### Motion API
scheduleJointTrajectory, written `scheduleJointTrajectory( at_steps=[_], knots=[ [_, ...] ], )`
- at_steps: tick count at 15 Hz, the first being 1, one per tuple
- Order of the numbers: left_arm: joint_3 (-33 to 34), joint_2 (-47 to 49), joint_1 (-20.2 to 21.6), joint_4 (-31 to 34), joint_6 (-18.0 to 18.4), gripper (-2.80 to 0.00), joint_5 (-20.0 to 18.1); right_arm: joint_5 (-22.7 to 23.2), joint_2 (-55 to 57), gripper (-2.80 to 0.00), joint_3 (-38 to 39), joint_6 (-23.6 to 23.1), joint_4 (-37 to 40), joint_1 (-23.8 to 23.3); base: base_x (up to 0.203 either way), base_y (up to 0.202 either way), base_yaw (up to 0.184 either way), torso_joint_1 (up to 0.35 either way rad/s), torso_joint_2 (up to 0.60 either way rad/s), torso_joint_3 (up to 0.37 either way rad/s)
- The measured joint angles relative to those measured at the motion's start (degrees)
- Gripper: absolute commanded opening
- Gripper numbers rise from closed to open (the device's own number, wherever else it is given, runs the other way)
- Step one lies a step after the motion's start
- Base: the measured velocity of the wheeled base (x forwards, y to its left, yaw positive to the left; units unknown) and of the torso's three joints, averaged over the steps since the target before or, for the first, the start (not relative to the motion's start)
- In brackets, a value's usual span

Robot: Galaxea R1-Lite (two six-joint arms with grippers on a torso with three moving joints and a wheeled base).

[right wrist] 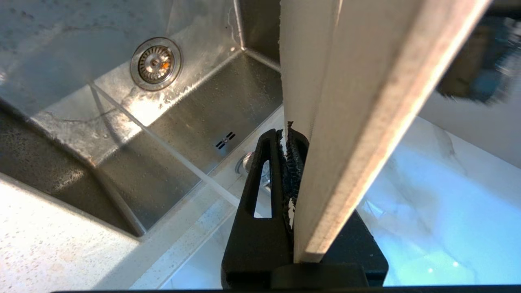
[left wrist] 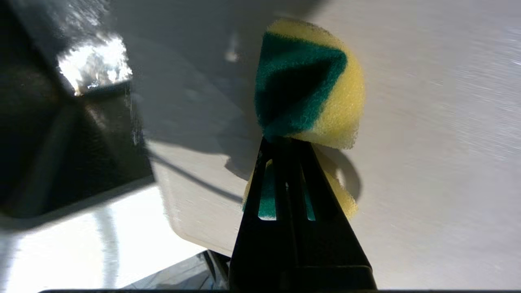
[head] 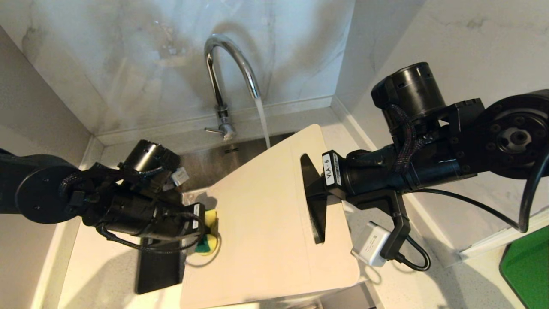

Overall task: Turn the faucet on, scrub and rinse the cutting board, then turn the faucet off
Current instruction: Scrub the cutting board underwater

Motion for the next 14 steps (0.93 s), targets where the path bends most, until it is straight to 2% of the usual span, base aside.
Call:
scheduleJointTrajectory(
  at_steps=[3,8,11,12,14],
  knots=[
    [5.7,-0.4,5.6,-2.8,2.2,-2.8,-3.3,0.1,0.0,-2.8,-0.1,0.1,0.0,0.0,0.0,0.0,0.0,0.0,0.0,0.0],
    [16.2,-2.3,12.2,-11.1,6.5,-2.8,-4.3,0.0,-0.1,-2.8,0.2,0.1,-0.1,0.0,0.0,0.0,0.0,0.0,0.0,0.0],
    [17.1,-4.1,20.1,-11.1,9.9,-2.8,-7.5,0.2,-0.5,-2.8,1.2,0.8,-1.3,0.0,0.0,0.0,0.0,0.0,0.0,0.0],
    [15.8,-5.1,23.0,-10.2,10.8,-2.8,-9.2,0.2,-0.6,-2.8,1.8,0.9,-2.1,0.0,0.0,0.0,0.0,0.0,0.0,0.0],
    [11.2,-7.7,26.0,-5.5,11.4,-2.8,-11.1,0.0,-0.8,-2.8,2.6,2.0,-4.2,0.0,0.0,0.0,0.0,0.0,0.0,0.0]
  ],
)
